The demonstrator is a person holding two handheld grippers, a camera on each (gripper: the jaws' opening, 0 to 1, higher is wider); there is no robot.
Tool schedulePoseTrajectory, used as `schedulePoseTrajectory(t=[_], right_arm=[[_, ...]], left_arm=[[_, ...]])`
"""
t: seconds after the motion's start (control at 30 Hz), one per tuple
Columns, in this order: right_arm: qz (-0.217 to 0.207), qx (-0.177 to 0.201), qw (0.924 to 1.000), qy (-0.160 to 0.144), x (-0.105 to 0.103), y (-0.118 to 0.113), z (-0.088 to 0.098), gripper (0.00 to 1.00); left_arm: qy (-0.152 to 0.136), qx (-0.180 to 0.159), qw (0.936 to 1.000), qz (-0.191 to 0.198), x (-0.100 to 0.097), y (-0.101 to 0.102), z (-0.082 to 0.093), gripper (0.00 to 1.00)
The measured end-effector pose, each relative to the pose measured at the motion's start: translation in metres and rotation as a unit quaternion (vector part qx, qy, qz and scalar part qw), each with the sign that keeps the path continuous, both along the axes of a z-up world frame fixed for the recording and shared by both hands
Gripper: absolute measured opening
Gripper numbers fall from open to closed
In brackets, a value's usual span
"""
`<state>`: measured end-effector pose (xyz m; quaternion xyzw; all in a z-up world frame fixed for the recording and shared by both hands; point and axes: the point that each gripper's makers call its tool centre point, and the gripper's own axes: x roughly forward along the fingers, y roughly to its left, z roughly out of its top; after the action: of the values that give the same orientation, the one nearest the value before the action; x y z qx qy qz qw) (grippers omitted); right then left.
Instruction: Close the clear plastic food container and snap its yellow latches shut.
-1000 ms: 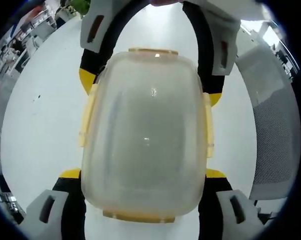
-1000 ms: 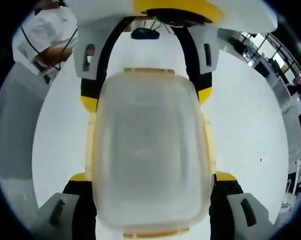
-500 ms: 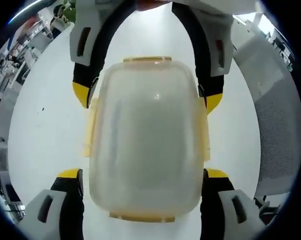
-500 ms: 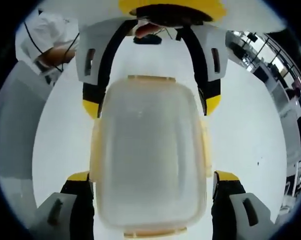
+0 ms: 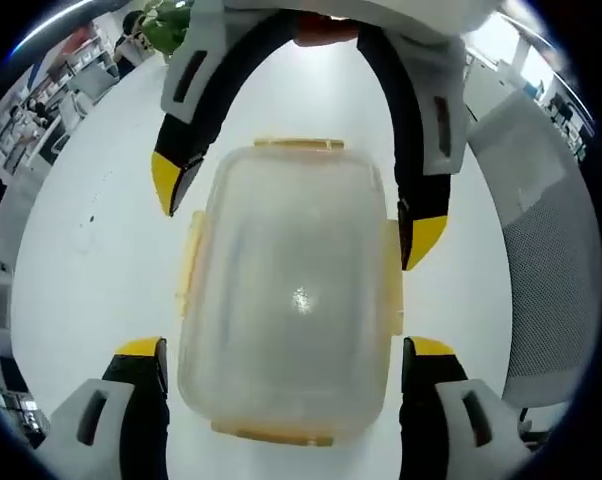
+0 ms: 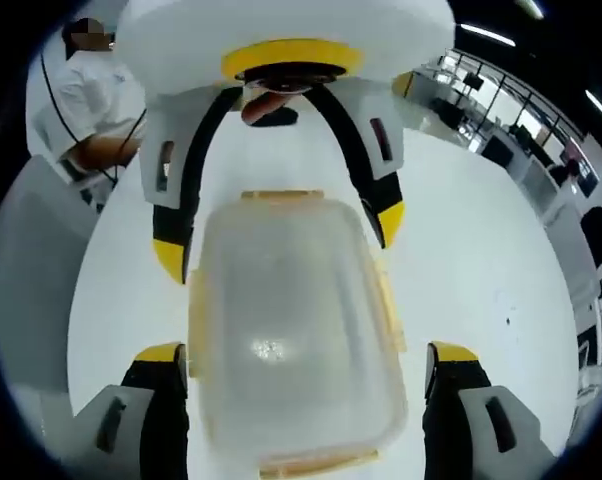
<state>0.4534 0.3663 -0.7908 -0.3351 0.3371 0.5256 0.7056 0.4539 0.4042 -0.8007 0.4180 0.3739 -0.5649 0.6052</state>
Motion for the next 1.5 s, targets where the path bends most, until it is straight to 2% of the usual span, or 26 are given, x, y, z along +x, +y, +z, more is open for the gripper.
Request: schedulePoseTrajectory(t=[0.1, 0.2, 0.27, 0.37, 0.47, 0.53, 0.57, 0.67, 0.7, 0.73, 0.8, 1.0, 1.1, 1.13, 1.17, 1.2, 1.23, 1.27, 1.3, 1.33, 1.37, 1.4, 1.47, 1.5], right_arm=[[-0.016, 0.024, 0.9996, -0.004, 0.0, 0.0, 0.003, 1.0], [-0.037, 0.051, 0.998, 0.002, 0.0, 0.0, 0.007, 1.0], [-0.052, 0.076, 0.9957, 0.005, 0.001, 0.002, 0.01, 1.0], [-0.063, 0.092, 0.9938, 0.002, 0.002, 0.001, 0.012, 1.0], [-0.08, 0.108, 0.991, 0.0, 0.003, 0.001, 0.016, 0.99], [-0.092, 0.131, 0.9871, -0.002, 0.004, 0.004, 0.02, 0.99], [-0.094, 0.139, 0.9859, -0.003, 0.003, 0.005, 0.021, 0.99], [-0.116, 0.168, 0.9789, -0.017, 0.007, 0.009, 0.028, 0.97], [-0.119, 0.172, 0.9774, -0.028, 0.009, 0.009, 0.03, 0.95], [-0.124, 0.179, 0.9753, -0.035, 0.011, 0.01, 0.032, 0.95], [-0.147, 0.196, 0.9688, -0.04, 0.014, 0.011, 0.035, 0.95], [-0.181, 0.238, 0.9518, -0.067, 0.02, 0.009, 0.046, 0.95], [-0.2, 0.255, 0.9429, -0.076, 0.021, 0.005, 0.05, 0.97], [-0.215, 0.267, 0.9365, -0.076, 0.021, 0.003, 0.052, 0.97], [-0.222, 0.271, 0.9336, -0.075, 0.021, 0.002, 0.053, 0.98], [-0.236, 0.285, 0.9256, -0.079, 0.022, 0.0, 0.057, 0.98], [-0.25, 0.306, 0.9154, -0.075, 0.023, -0.001, 0.063, 1.0], [-0.267, 0.335, 0.9004, -0.075, 0.023, -0.002, 0.072, 1.0], [-0.272, 0.347, 0.894, -0.08, 0.022, -0.003, 0.077, 1.0], [-0.274, 0.351, 0.8907, -0.09, 0.023, -0.005, 0.08, 1.0], [-0.281, 0.349, 0.8873, -0.109, 0.024, -0.009, 0.083, 1.0], [-0.284, 0.349, 0.8867, -0.106, 0.021, -0.009, 0.081, 0.99], [-0.289, 0.351, 0.8843, -0.105, 0.02, -0.009, 0.078, 0.99], [-0.295, 0.356, 0.8817, -0.096, 0.019, -0.009, 0.075, 0.99]], left_arm=[[0.011, -0.027, 0.9994, 0.021, -0.002, -0.003, 0.002, 0.99], [0.01, -0.037, 0.999, 0.022, -0.004, -0.003, 0.002, 0.99], [0.009, -0.061, 0.9977, 0.028, -0.004, -0.007, 0.004, 0.99], [0.009, -0.089, 0.9952, 0.039, -0.003, -0.011, 0.008, 0.99], [0.01, -0.104, 0.9936, 0.043, -0.005, -0.011, 0.01, 0.99], [0.011, -0.137, 0.9891, 0.053, -0.005, -0.017, 0.016, 0.99], [0.013, -0.141, 0.9881, 0.06, -0.005, -0.017, 0.017, 0.99], [0.002, -0.185, 0.9795, 0.08, 0.0, -0.021, 0.028, 0.99], [-0.001, -0.186, 0.979, 0.083, 0.001, -0.019, 0.028, 0.99], [-0.006, -0.198, 0.976, 0.091, 0.003, -0.019, 0.03, 0.99], [-0.013, -0.206, 0.9734, 0.1, 0.005, -0.016, 0.031, 0.99], [-0.026, -0.256, 0.9548, 0.15, 0.01, -0.01, 0.035, 0.99], [-0.027, -0.281, 0.9426, 0.178, 0.012, -0.007, 0.038, 0.99], [-0.026, -0.292, 0.9378, 0.186, 0.011, -0.006, 0.04, 0.99], [-0.026, -0.301, 0.9334, 0.194, 0.011, -0.005, 0.042, 0.99], [-0.027, -0.317, 0.9256, 0.205, 0.011, -0.005, 0.046, 0.99], [-0.031, -0.328, 0.9205, 0.21, 0.012, -0.004, 0.049, 0.99], [-0.037, -0.347, 0.9115, 0.218, 0.012, -0.003, 0.054, 0.99], [-0.045, -0.366, 0.9001, 0.232, 0.015, -0.002, 0.059, 0.99], [-0.044, -0.378, 0.8904, 0.249, 0.017, 0.001, 0.062, 0.99], [-0.032, -0.388, 0.8817, 0.266, 0.015, 0.003, 0.061, 0.99], [-0.031, -0.39, 0.8775, 0.277, 0.016, 0.006, 0.059, 0.99], [-0.037, -0.39, 0.877, 0.278, 0.016, 0.008, 0.058, 0.99], [-0.035, -0.394, 0.8747, 0.281, 0.016, 0.008, 0.059, 0.99]])
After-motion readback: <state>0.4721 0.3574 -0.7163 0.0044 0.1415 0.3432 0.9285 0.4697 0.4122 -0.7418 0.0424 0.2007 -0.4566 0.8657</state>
